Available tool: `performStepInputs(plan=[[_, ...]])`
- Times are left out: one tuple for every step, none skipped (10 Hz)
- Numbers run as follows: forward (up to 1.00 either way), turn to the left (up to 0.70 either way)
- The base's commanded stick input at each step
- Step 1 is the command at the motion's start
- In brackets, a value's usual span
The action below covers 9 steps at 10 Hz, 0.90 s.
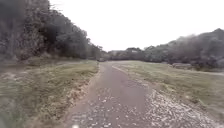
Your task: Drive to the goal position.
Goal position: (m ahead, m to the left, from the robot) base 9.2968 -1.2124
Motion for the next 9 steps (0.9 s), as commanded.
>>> performStepInputs(plan=[[0.60,0.00],[0.60,0.00],[0.60,0.00],[0.60,0.00],[0.60,0.00],[0.60,0.00],[0.60,0.00],[0.60,0.00],[0.60,0.00]])
